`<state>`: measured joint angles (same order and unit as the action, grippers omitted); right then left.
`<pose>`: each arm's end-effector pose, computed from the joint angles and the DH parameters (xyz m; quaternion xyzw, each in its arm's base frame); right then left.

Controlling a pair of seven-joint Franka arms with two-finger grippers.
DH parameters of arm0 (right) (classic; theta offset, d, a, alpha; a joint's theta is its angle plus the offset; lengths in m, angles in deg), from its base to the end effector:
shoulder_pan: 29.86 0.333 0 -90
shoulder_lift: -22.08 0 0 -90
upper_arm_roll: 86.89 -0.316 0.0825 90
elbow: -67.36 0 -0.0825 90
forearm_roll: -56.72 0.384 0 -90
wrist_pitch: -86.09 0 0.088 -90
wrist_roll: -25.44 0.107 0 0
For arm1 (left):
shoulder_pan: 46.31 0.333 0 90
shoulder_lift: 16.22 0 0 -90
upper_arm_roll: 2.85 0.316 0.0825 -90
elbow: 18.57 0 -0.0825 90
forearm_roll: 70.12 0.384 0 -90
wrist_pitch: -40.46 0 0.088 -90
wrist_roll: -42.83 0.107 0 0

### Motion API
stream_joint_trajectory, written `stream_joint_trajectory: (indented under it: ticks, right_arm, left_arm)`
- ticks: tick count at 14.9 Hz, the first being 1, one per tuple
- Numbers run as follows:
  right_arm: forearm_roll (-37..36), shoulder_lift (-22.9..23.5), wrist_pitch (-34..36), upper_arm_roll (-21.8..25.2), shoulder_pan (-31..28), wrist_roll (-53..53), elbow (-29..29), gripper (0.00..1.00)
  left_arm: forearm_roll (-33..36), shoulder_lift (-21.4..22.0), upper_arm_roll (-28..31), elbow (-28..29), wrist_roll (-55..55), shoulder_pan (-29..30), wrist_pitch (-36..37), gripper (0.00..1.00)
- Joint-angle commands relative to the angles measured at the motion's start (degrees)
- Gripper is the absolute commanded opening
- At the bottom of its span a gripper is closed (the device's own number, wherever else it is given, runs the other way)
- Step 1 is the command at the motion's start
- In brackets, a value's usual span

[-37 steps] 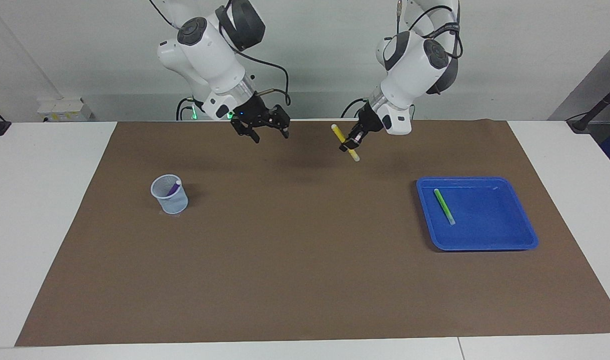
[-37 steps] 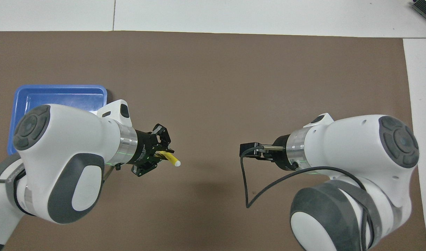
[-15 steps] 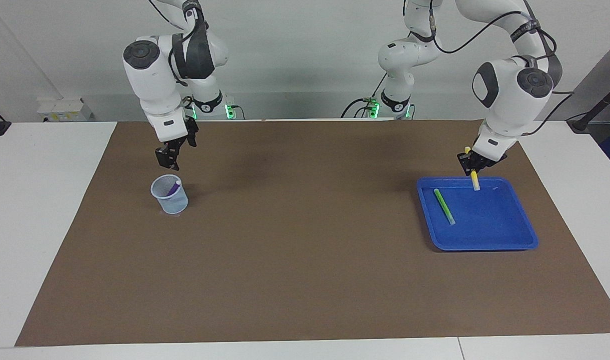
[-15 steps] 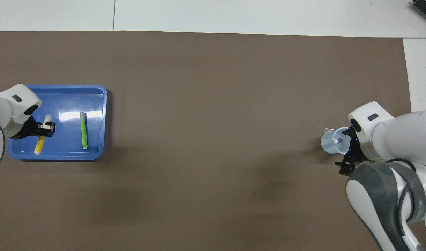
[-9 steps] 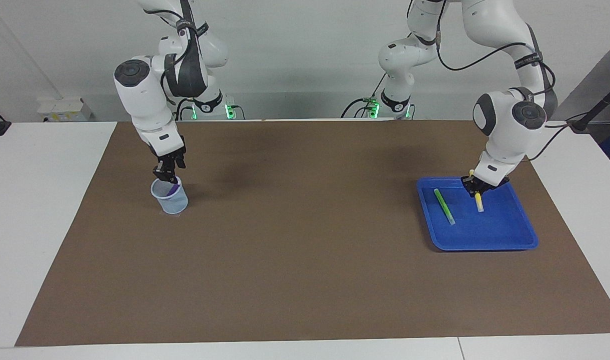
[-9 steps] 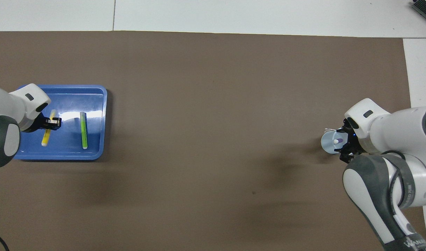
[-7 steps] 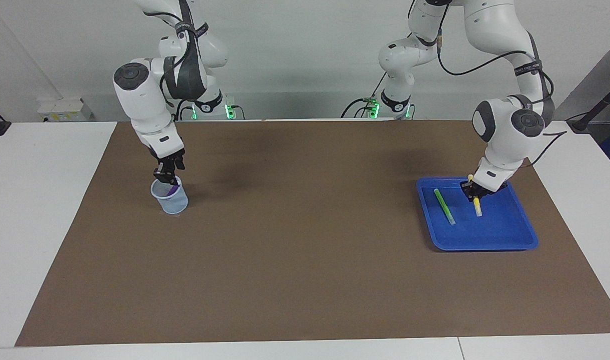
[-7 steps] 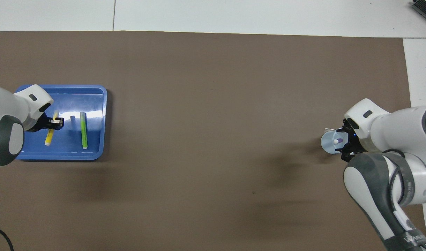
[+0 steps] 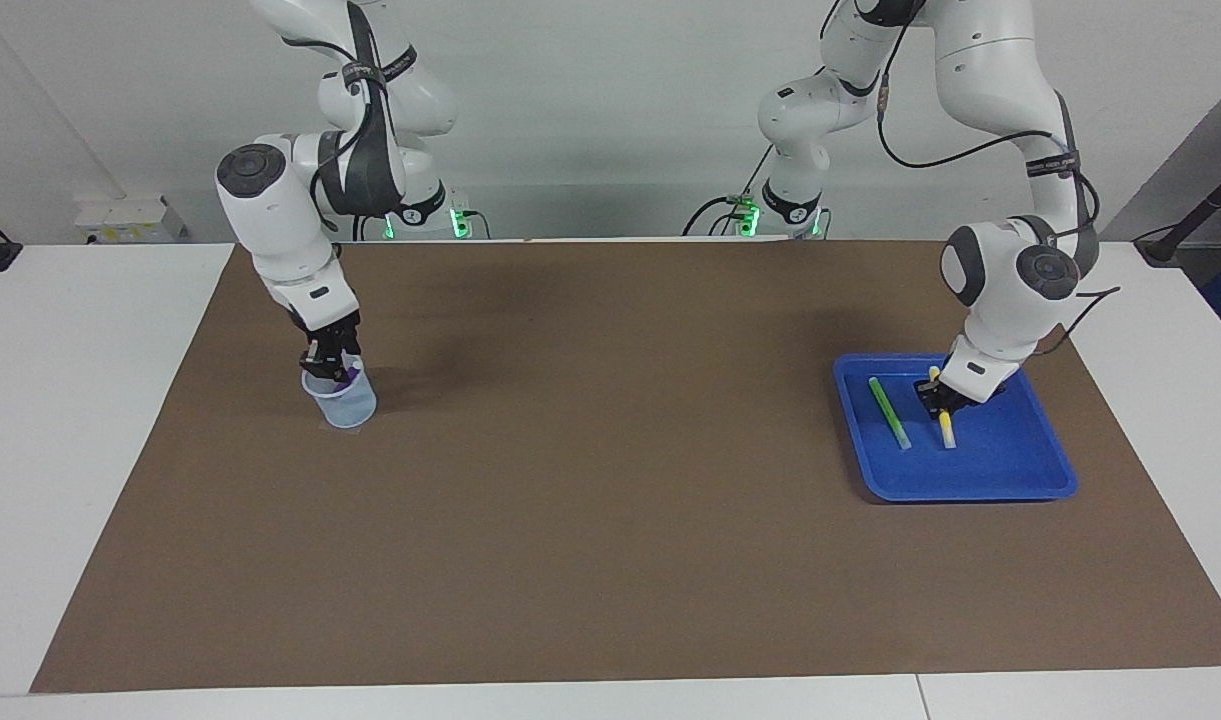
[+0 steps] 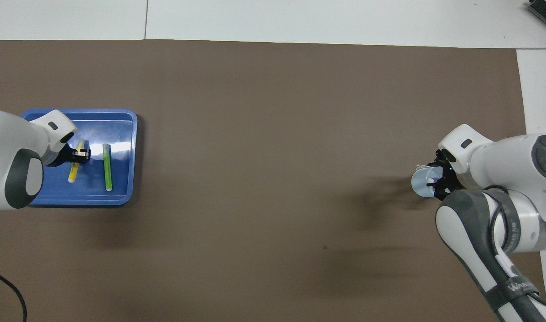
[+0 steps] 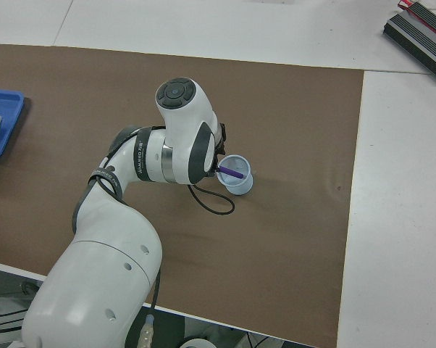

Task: Right arm passes pens to left for tray arrangement
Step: 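Lower the yellow pen into the tray and open the left gripper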

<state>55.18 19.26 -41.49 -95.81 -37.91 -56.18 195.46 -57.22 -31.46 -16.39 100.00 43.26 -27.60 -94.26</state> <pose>0.5202 0.0074 0.3946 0.7464 0.6651 0.0056 0.0239 0.5840 0.0592 0.3086 -0.9981 0.0325 -0.0111 0.0508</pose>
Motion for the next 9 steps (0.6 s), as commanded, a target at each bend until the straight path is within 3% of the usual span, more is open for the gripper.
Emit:
stream_joint_trajectory:
  ticks: [1, 3, 4, 5, 6, 8, 9]
  right_arm:
    - [-1.4, 0.0, -0.8, -0.4, -0.6, -0.7, 0.9, 0.55]
    - [-1.4, -0.1, -0.5, -0.4, -0.7, -0.7, 1.0, 0.55]
    - [-1.4, -0.1, -0.5, -0.4, -0.7, -0.7, 1.0, 0.55]
    - [-1.4, -0.1, -0.6, -0.4, -0.7, -0.7, 0.9, 0.55]
    - [-1.4, -0.1, -0.6, -0.4, -0.7, -0.7, 1.0, 0.53]
    - [-1.4, -0.2, -0.7, -0.4, -0.6, -0.5, 1.1, 0.47]
    - [-1.4, -0.2, -0.9, -0.4, -0.6, -0.5, 1.2, 0.46]
  left_arm:
    - [7.3, -1.5, -0.4, 1.5, -1.0, 0.7, -2.9, 0.0]
    - [9.3, -1.5, -0.4, 1.6, -1.1, 0.4, -3.3, 0.0]
    - [9.3, -1.5, -0.6, 1.7, -1.2, 0.2, -3.5, 0.07]
    - [9.3, -1.5, -0.6, 1.8, -1.4, -0.1, -3.6, 0.23]
    - [9.3, -1.6, -0.6, 1.9, -2.0, -0.2, -4.1, 0.29]
    - [9.3, -1.8, -0.6, 1.9, -3.5, -0.3, -4.5, 0.51]
    - [9.3, -2.1, -0.7, 1.8, -4.8, -0.2, -4.6, 0.58]
